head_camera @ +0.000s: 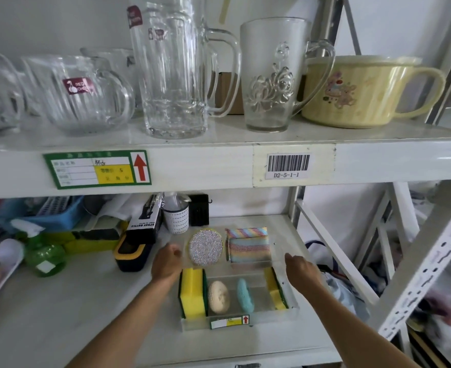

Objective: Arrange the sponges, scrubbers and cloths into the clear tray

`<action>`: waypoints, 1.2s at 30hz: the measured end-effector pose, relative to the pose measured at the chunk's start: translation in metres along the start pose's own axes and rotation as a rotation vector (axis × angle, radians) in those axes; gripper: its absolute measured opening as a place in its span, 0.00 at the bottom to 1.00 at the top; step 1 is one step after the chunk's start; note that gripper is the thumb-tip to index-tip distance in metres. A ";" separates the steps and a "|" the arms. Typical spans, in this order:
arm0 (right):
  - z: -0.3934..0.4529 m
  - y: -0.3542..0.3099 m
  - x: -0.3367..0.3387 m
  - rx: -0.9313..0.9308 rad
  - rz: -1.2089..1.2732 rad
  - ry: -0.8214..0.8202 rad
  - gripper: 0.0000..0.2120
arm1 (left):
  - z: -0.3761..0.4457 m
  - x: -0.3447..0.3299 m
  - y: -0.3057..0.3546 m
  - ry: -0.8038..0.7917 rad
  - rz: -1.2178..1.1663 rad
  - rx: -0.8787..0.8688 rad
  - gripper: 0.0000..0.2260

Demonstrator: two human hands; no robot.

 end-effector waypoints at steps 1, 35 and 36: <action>-0.004 -0.001 -0.001 -0.016 0.010 -0.017 0.16 | -0.003 0.002 -0.012 -0.049 -0.009 0.066 0.13; -0.018 -0.038 -0.002 -0.150 0.206 0.129 0.14 | -0.022 0.020 -0.040 -0.076 -0.046 0.147 0.13; -0.017 -0.040 0.000 -0.191 0.277 0.180 0.14 | -0.023 0.021 -0.033 -0.033 0.002 0.095 0.13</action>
Point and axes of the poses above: each hand's wrist, its own z-axis towards the middle knuckle, its own x-axis out of the back of the hand, y = z × x, the point moved 1 cm from there along z, towards the middle knuckle, and after that the axes turned 1 degree about y, right-handed, at the moved point
